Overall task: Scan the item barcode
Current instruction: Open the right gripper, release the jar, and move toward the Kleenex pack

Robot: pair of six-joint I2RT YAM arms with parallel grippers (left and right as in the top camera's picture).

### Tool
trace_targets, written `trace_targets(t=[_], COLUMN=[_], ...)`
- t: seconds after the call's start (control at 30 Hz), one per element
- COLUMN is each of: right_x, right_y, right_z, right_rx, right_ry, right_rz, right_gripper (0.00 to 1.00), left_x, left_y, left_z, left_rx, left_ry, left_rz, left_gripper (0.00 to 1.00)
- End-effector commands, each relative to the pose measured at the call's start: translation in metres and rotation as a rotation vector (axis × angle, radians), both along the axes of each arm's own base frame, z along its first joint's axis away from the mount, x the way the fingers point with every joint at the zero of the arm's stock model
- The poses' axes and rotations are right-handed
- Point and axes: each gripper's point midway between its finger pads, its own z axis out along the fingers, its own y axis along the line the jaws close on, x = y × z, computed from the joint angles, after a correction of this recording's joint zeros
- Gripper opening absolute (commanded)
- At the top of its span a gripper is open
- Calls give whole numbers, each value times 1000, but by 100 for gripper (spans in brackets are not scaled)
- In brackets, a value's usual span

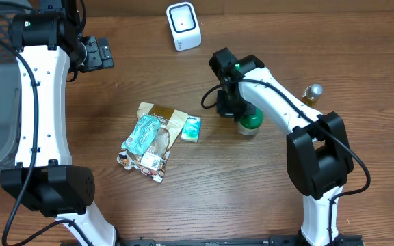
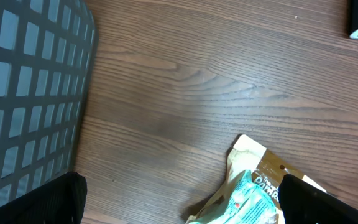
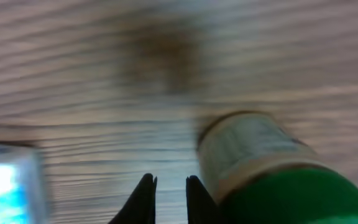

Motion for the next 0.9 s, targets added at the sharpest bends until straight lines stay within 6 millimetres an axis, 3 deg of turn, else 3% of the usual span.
trace_targets(t=[0.0,0.3,0.5,0.57,0.67,0.8,0.87], right_x=[2,-25,-25,-26,-26,-22,-20], right_y=[-46,-115,-131,-125,-89,-45,-21], right_z=[9,20,20,18,10,7,6], right_rx=[-167,-336,-318,-284,-117,53,121], right_ry=[-25,125,146,153,181,176,160], right_rz=[-77,-152,-217,-221,-212,-107,-75], right_gripper=[15,19,19,19,19,28,46], left_x=[0,0,0,0,0,0,0], left_y=[2,2,2,2,2,2,2], left_z=[11,11,11,11,11,11,11], left_rx=[0,0,0,0,0,0,0], left_ry=[-31,-31,-31,-31,-31,-31,-31], left_rz=[14,13,13,13,13,13,13], left_gripper=[100,100,100,100,100,100,99])
